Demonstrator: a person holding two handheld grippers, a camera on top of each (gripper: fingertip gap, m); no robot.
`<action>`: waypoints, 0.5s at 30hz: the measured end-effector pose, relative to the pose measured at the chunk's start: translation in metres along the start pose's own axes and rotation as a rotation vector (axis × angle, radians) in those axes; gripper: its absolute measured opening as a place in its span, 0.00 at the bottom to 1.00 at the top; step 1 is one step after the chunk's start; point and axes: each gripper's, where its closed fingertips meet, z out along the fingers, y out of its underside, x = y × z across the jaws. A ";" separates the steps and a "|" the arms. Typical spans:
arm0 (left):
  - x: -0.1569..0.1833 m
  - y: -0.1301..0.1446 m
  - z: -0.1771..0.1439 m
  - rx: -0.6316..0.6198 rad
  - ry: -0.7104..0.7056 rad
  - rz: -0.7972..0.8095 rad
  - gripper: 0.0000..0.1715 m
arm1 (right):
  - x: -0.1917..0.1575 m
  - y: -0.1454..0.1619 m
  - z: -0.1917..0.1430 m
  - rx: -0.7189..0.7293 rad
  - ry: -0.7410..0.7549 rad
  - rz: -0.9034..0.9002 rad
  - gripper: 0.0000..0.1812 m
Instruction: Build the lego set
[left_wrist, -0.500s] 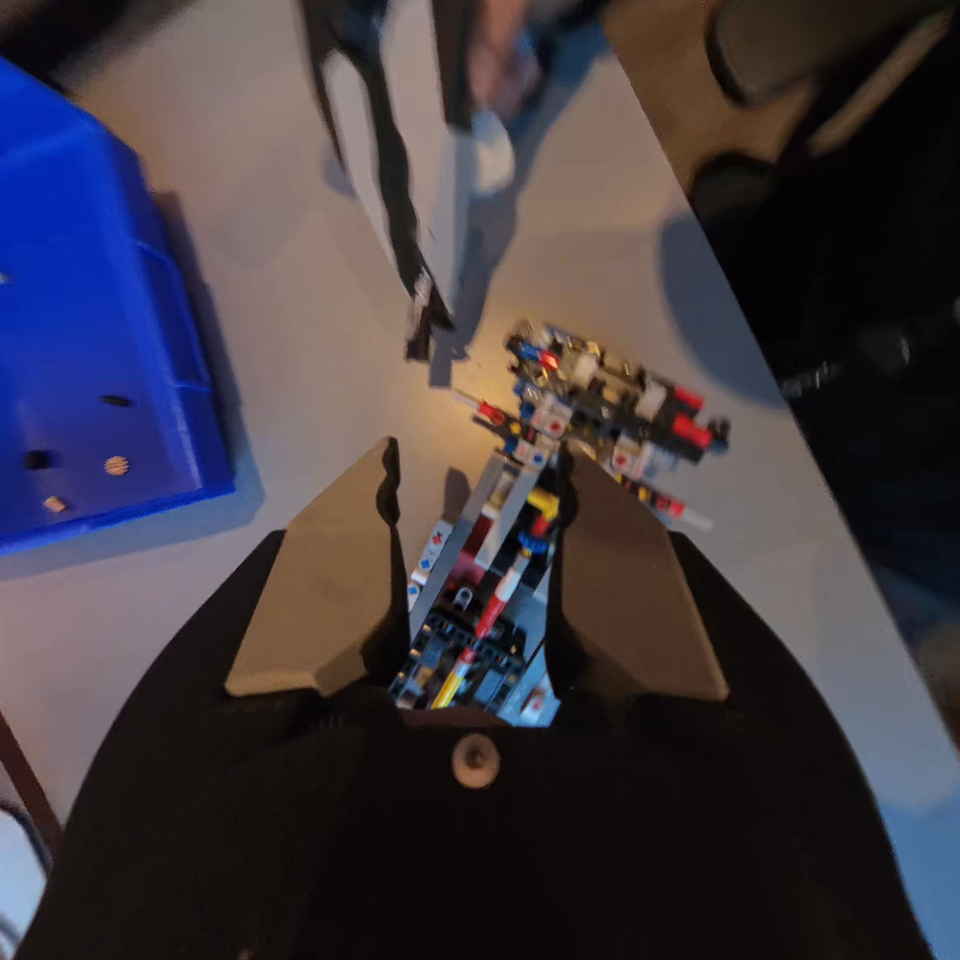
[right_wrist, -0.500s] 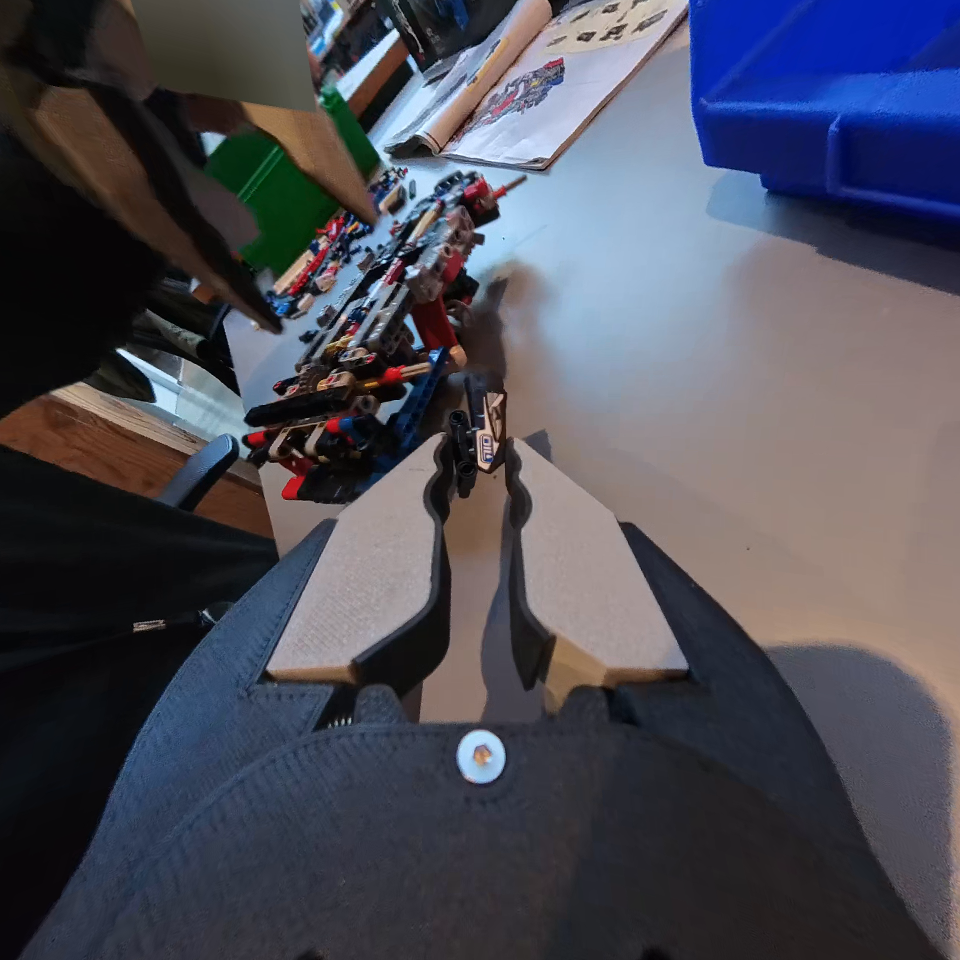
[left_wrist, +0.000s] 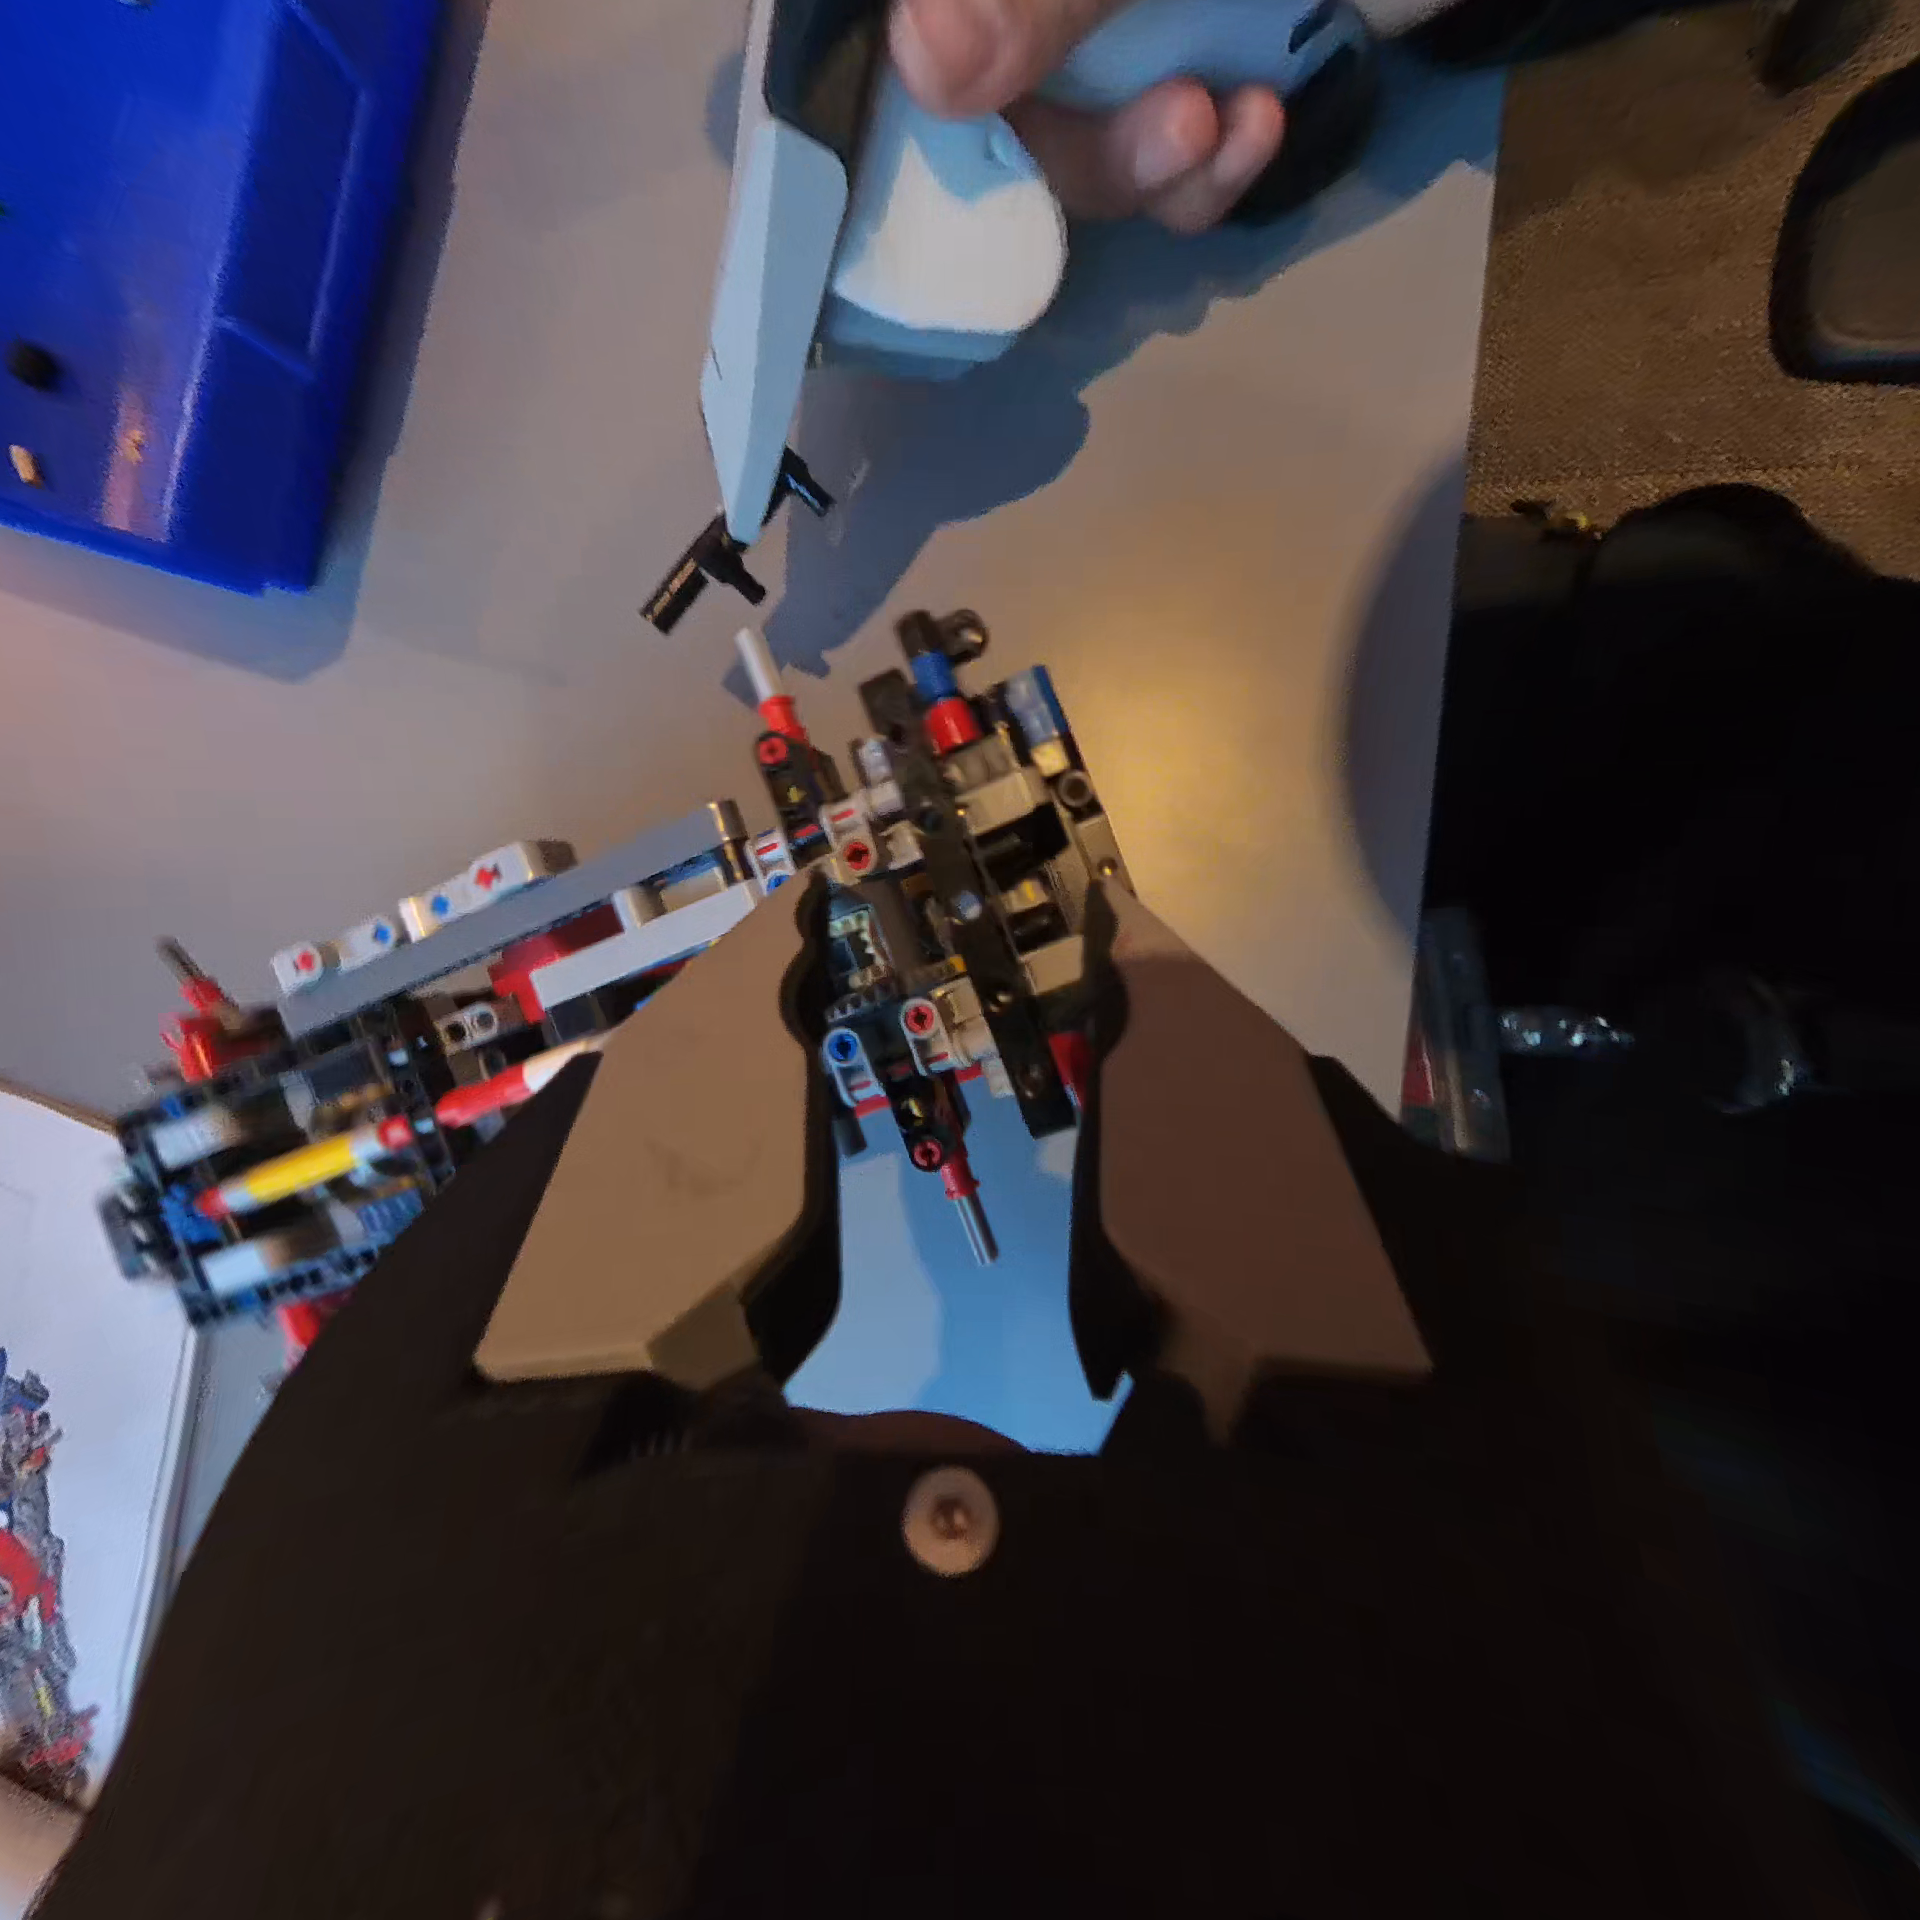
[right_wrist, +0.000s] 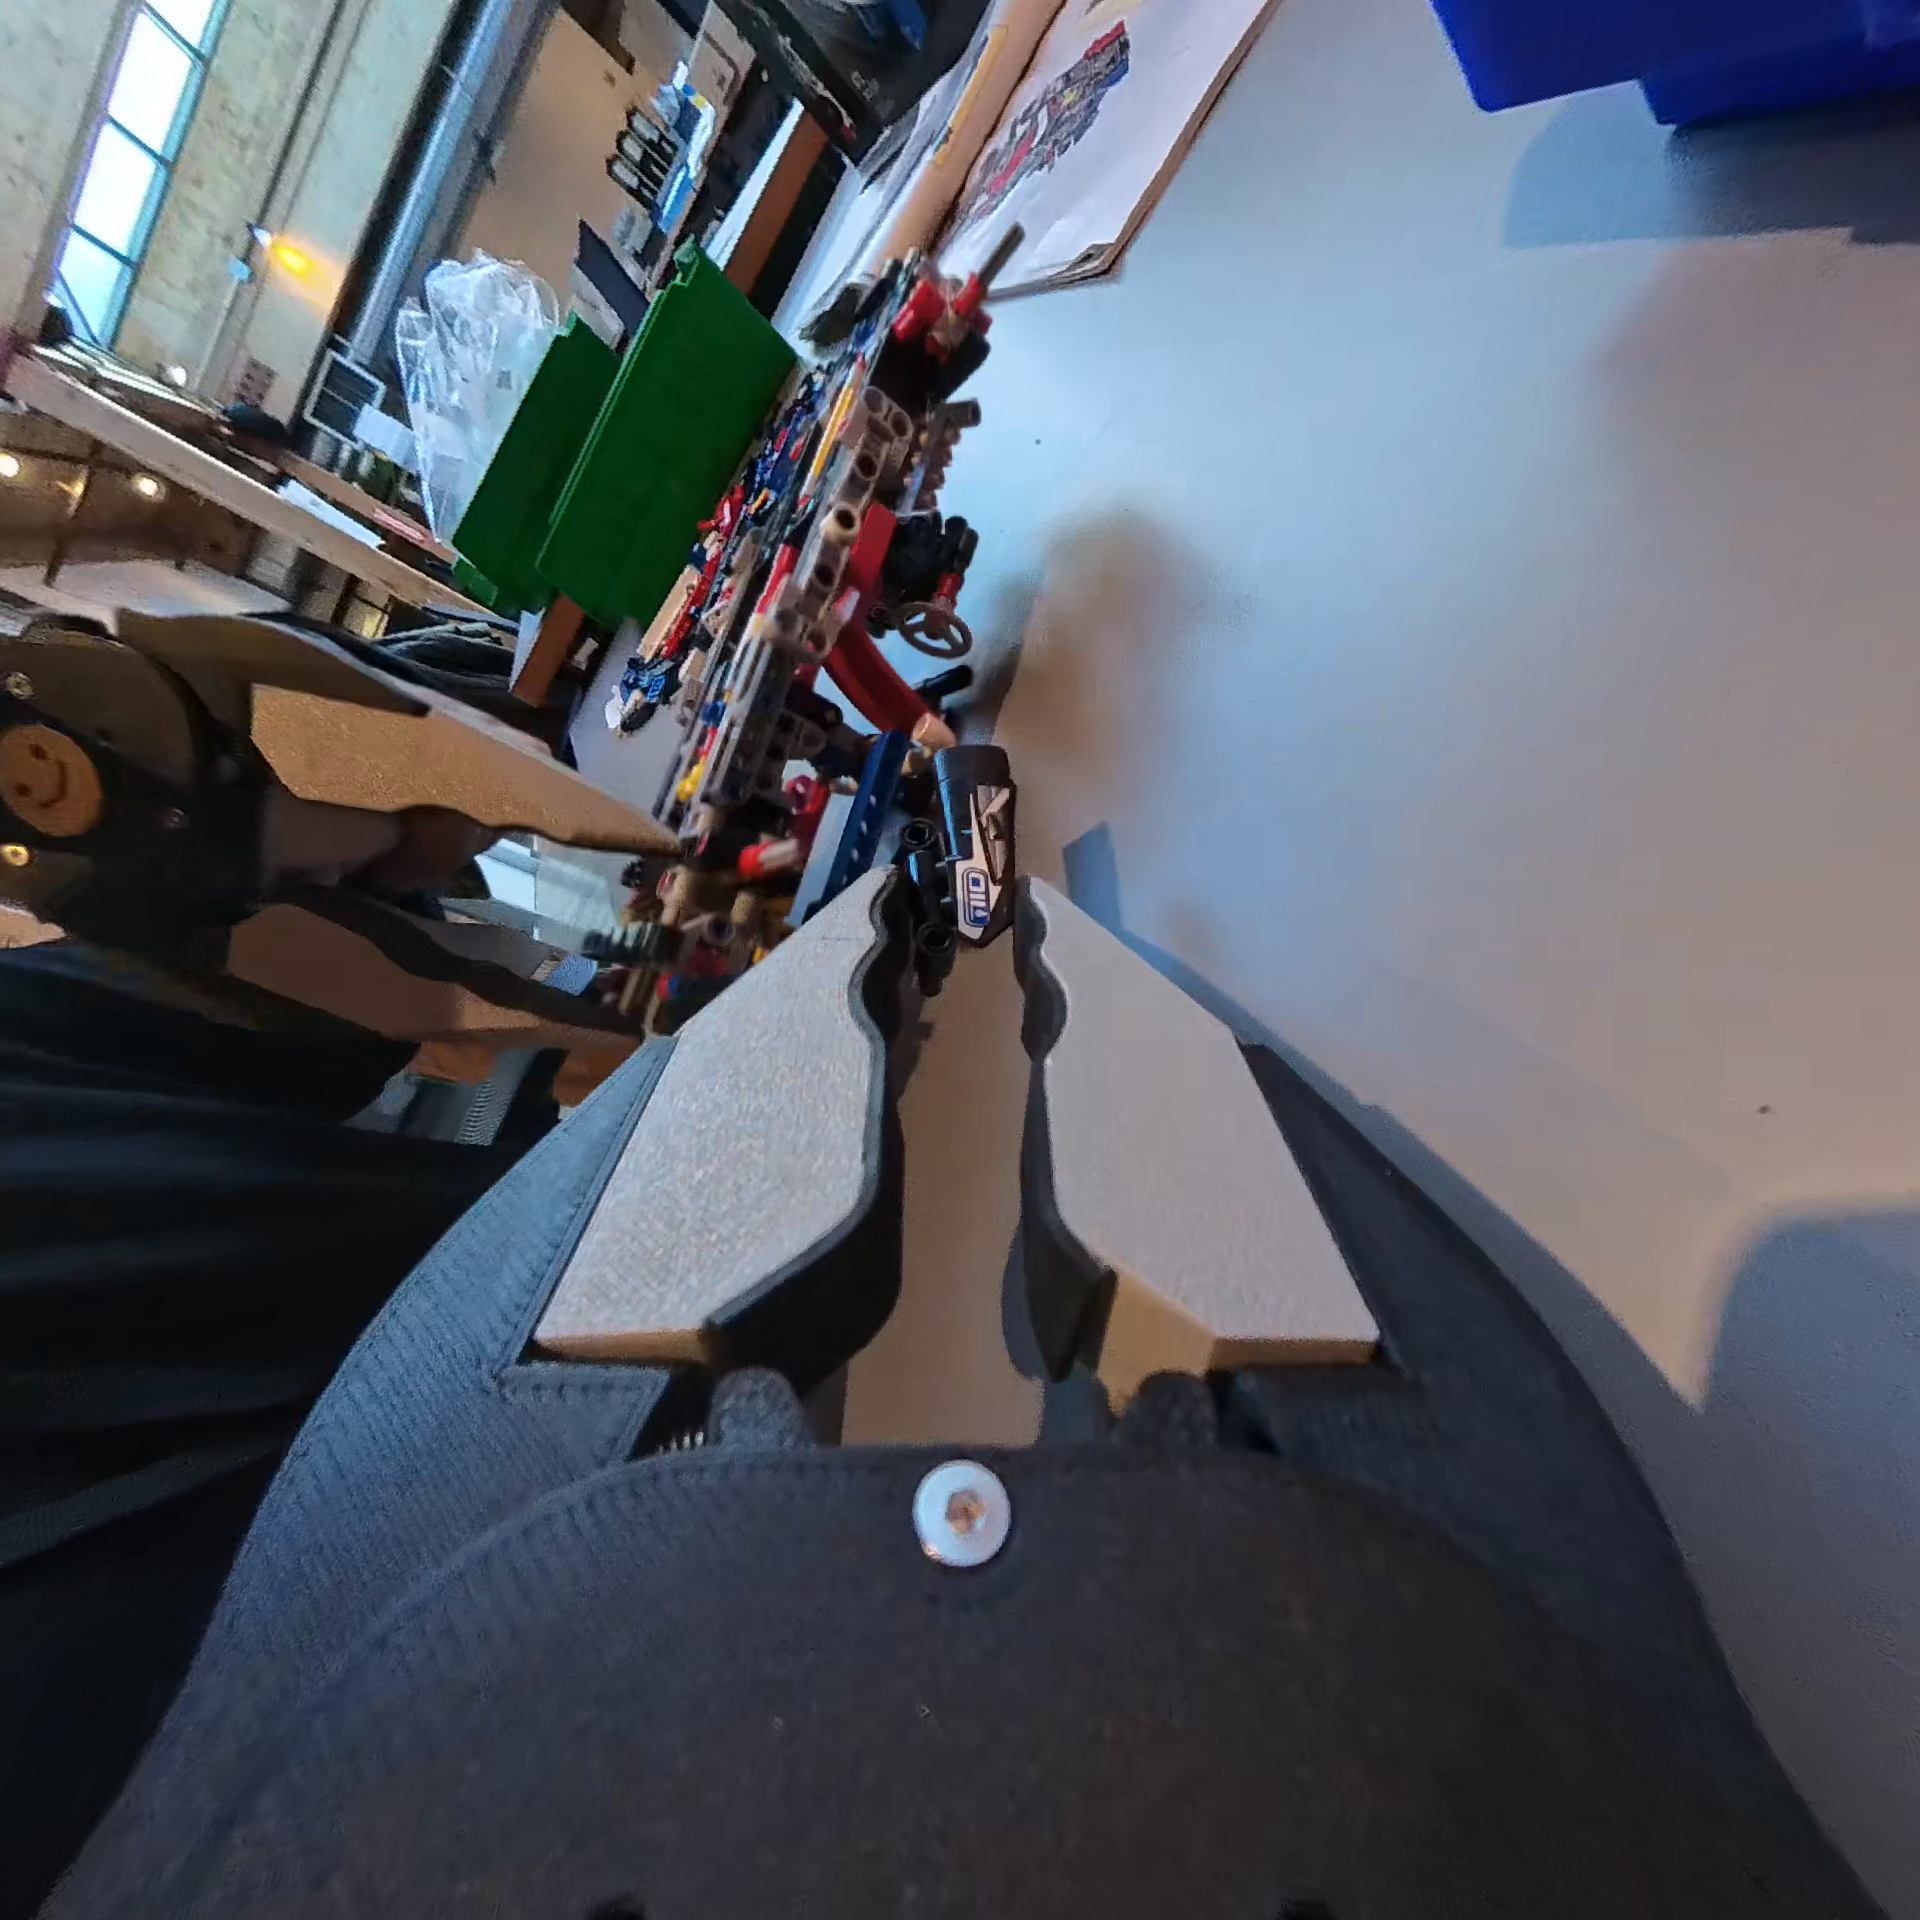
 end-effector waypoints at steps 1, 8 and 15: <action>0.003 0.005 -0.003 -0.007 0.006 -0.002 0.23 | -0.002 0.001 0.000 0.007 -0.002 0.001 0.09; 0.009 0.042 -0.029 -0.011 0.013 -0.053 0.16 | -0.017 0.010 0.005 0.024 -0.027 0.002 0.09; 0.000 0.073 -0.039 -0.014 -0.058 -0.096 0.18 | -0.030 0.012 0.007 0.117 -0.008 -0.017 0.09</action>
